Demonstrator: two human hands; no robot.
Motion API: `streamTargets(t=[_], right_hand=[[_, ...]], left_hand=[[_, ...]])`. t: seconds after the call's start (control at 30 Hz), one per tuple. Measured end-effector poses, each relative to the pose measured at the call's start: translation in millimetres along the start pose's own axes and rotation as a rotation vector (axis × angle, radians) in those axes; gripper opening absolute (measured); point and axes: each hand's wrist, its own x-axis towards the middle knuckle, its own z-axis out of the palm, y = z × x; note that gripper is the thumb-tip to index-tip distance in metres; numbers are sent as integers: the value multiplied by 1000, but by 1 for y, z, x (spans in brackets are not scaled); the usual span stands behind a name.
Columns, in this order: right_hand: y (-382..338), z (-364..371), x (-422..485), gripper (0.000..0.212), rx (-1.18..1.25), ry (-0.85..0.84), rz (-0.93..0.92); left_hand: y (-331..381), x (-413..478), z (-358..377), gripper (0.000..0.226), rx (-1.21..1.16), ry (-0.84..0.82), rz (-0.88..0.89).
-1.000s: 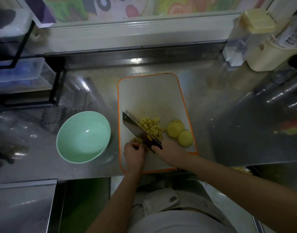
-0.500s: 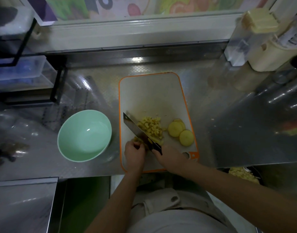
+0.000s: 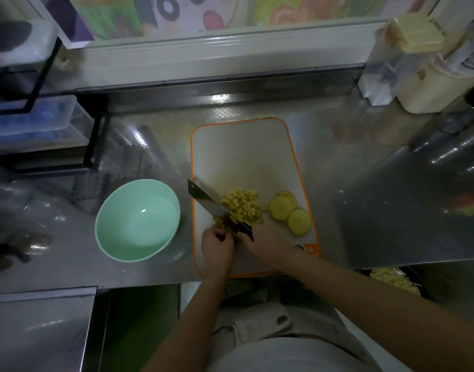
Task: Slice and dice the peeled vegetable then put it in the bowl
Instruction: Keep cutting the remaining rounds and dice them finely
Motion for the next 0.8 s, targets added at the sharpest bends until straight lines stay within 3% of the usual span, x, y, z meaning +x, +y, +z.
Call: streamTargets(t=[0.17,0.3,0.37,0.47,0.6,0.8], right_hand=[[0,-7,-4,37,15,30,31],[-1,-15,-11,29,36,80,5],[-3,-17,-14,28,76,101,-7],[-6,-18,-18,28,122,99,-14],[-7,-14,-19,28,174,89,1],[-10,-5,-23,32,116,187,5]], left_hand=[[-6,0,-2,5,-40,-6,93],[-6,-1,-13,15,-89,88,167],[-5,2,-19,12,-36,100,167],[-8,11,-22,28,55,39,156],[-8,14,-21,11,112,-6,203],[-5,13,-19,20,234,6,158]])
